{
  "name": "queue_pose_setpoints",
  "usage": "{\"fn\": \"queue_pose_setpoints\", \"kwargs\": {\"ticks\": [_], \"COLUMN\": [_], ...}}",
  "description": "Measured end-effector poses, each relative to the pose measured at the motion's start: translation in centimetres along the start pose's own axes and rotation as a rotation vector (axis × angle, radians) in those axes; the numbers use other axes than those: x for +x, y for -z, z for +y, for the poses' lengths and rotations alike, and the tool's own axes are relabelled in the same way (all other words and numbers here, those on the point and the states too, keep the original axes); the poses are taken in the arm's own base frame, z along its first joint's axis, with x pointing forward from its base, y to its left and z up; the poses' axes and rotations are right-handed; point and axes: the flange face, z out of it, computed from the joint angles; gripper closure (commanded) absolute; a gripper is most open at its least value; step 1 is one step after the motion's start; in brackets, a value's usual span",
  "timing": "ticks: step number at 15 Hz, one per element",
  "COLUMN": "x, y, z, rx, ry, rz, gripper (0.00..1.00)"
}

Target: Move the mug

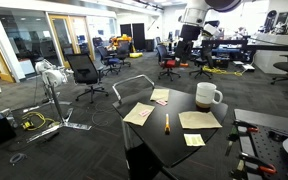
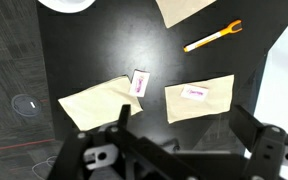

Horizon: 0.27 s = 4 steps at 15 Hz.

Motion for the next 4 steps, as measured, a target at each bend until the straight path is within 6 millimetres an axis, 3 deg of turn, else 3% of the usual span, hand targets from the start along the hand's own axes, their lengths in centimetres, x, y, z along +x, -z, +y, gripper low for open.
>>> {"fn": "queue_pose_setpoints", "kwargs": {"ticks": [4], "x": [0.34], "y": [-0.47], "z": [-0.63], "rx": [0.006], "ry": [0.053], "rz": [-0.042], "gripper": [0.00]}}
